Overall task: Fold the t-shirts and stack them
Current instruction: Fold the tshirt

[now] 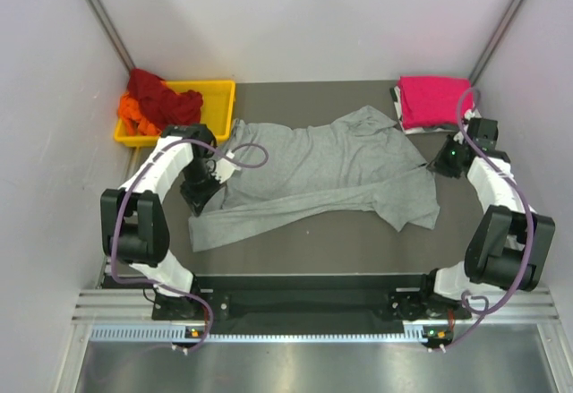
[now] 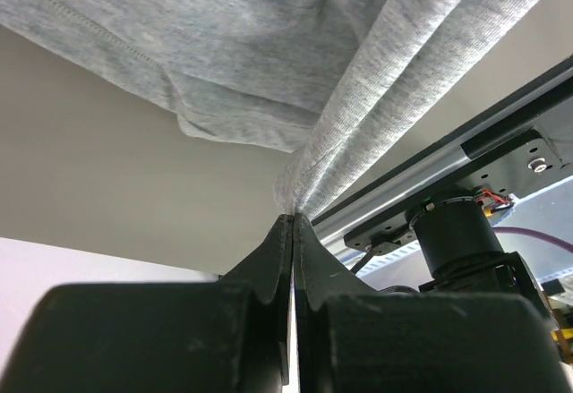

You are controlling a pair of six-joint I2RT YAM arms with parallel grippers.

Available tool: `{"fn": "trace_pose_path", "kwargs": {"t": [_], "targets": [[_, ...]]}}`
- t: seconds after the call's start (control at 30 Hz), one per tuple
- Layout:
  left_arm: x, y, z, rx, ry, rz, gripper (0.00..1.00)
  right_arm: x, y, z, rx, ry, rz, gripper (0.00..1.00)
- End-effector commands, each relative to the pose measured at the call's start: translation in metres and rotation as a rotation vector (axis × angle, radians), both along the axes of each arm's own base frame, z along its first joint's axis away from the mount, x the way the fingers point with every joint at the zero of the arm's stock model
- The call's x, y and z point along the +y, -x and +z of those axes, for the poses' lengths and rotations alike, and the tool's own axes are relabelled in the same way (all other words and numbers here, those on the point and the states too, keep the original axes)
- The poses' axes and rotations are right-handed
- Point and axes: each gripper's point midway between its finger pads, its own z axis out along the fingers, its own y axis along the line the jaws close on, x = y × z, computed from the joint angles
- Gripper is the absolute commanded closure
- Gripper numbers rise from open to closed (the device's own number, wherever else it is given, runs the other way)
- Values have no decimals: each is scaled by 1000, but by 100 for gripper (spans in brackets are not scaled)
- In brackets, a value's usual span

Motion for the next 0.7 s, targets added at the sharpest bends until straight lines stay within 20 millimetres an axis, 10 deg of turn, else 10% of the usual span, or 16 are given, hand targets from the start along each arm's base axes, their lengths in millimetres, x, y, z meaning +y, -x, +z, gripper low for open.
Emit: {"fn": "trace_pose_path", "kwargs": {"t": [0.0,0.3,0.33,0.37,0.4,0.43,0.67], "targets": [[1,-10,6,-21,9,7,100,-12,-25,22,-76,45,-2,100],[-5,-55,20,-102,19,6,100,-5,-33,12,-55,35,29,100],[-32,-280,97,-1056,135,2,100,-4,-34,11,-51,35,32,100],[-58,-279,102,-965,427,647,100,-5,-34,11,-50,34,29,100],[-28,-288,103,-1068,163,230,1,-4,-34,10,-49,33,30,100],[37,-282,108,-1117,-199,386,99,-4,-34,9,-49,34,32,100],[29,-277,76,-1038,-169,364,100,2,-34,1,-36,22,46,100]]}}
